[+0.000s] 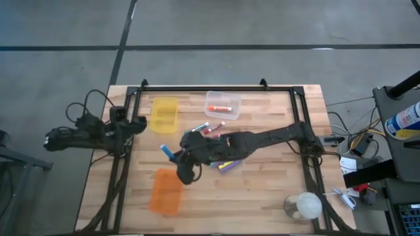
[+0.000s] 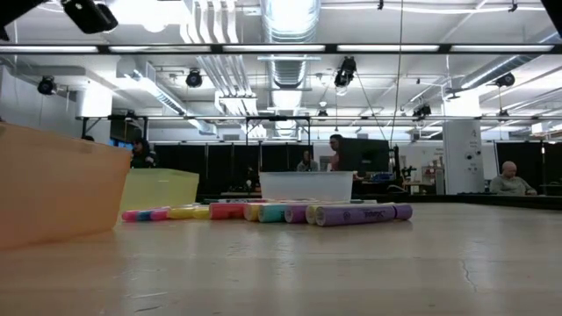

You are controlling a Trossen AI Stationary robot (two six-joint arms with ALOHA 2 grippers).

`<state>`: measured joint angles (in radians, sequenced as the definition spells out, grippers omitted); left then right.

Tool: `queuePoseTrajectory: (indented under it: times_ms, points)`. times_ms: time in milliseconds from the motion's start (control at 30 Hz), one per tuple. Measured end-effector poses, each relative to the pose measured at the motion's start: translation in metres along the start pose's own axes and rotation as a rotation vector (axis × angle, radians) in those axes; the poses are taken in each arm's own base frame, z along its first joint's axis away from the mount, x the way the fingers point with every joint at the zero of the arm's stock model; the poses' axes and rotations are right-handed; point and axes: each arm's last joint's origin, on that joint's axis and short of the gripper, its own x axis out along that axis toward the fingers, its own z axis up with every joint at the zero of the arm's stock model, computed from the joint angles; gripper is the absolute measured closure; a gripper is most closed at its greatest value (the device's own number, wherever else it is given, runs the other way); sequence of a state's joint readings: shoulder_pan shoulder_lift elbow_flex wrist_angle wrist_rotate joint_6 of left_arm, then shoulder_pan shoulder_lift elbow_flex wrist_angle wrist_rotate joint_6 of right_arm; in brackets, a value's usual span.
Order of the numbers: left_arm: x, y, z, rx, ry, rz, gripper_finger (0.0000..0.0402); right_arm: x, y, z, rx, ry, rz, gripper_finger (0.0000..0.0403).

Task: Pick & Place Markers
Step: Put the blue highlighter into the orange bin

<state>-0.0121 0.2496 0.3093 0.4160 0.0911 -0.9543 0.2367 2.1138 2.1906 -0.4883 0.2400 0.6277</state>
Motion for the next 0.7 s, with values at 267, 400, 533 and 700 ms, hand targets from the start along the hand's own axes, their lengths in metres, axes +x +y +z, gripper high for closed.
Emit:
queuePoseTrajectory:
  times_ms: [267,400,533,700]
  points:
    - [0.044,-0.008,0.010,0.104,0.084,0.087,0.0258,-0.005,-0.009,0.024,0.028,-0.058,-0.010,0.0345]
    - [0.060,-0.014,0.015,0.146,0.117,0.090,0.0258,-0.006,-0.010,0.028,0.030,-0.079,-0.022,0.0345]
    - [0.068,-0.018,0.018,0.160,0.156,0.095,0.0258,-0.006,-0.012,0.031,0.046,-0.095,-0.022,0.0345]
    - [0.072,-0.018,0.015,0.156,0.182,0.101,0.0258,-0.005,-0.018,0.036,0.075,-0.118,-0.046,0.0345]
